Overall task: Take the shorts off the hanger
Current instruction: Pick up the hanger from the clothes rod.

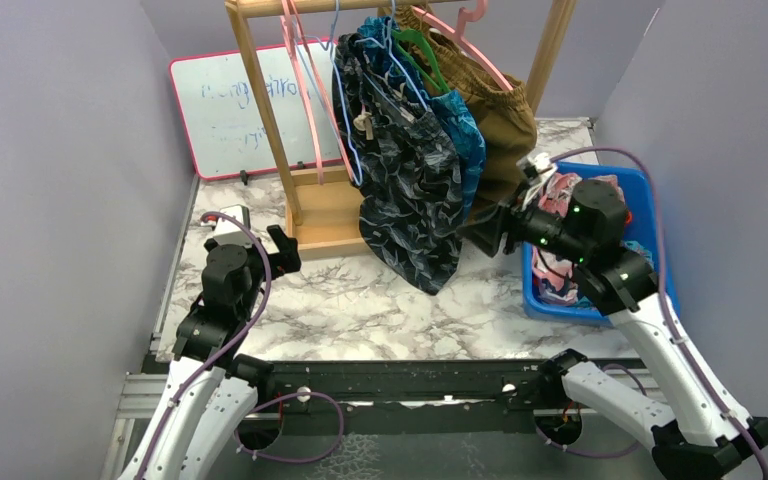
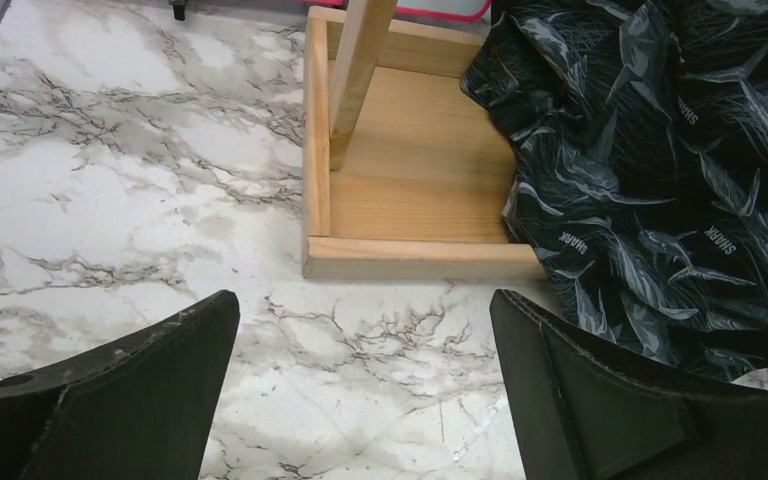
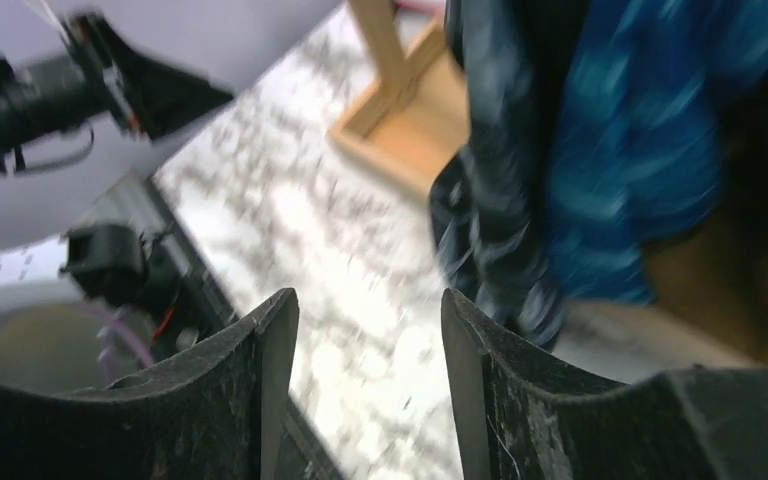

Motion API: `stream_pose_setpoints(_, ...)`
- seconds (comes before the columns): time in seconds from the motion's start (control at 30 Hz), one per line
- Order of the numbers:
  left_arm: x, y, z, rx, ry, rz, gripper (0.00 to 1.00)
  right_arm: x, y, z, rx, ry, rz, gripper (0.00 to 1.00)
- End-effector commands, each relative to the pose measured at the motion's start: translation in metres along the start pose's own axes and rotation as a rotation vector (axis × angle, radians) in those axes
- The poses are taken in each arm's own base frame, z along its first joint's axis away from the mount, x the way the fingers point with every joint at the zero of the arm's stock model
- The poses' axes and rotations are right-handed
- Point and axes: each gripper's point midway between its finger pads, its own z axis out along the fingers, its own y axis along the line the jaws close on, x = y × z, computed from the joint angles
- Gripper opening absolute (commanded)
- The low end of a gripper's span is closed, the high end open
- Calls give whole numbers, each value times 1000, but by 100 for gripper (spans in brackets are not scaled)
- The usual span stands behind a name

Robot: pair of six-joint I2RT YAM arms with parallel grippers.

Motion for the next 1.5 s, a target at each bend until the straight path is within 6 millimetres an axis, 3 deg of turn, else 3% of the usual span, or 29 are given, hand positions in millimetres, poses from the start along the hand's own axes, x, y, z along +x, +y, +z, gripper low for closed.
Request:
stream_pose_setpoints(0.0,-6,-4,3,25,-22,-1,99,-87,-6,-26,161,-197,-227,57)
stream_pose_setpoints(0.17,-5,-3,3,19,-19,-2,99,-121,2,-10,113,-196,-224,56)
stream_pose_setpoints(0.3,-5,-2,4,17,-18,-2,99,-132,-7,6,126,-181,-213,56)
stream_pose_setpoints(0.6,-5,-1,3,14,-17,-2,99,-142,-29,22,206,-178,-196,52)
stream_pose_setpoints(0.87,-5,0,3,6,-17,-1,99,-140,-32,53,167,-134,-166,36)
stream_pose_setpoints(1.13,-5,3,2,-9,-20,-3,99,-139,-29,86,254,-99,-238,31)
stream_pose_setpoints(1.23,-5,4,2,-13,-20,-4,99,-141,-31,94,290,-107,-264,31)
stream_pose_setpoints(1.33,-4,5,2,-17,-20,-4,99,-142,-37,100,321,-92,-297,41)
stream_pose_setpoints(1.47,-4,4,2,-16,-20,-4,99,-149,-45,106,366,-81,-315,45)
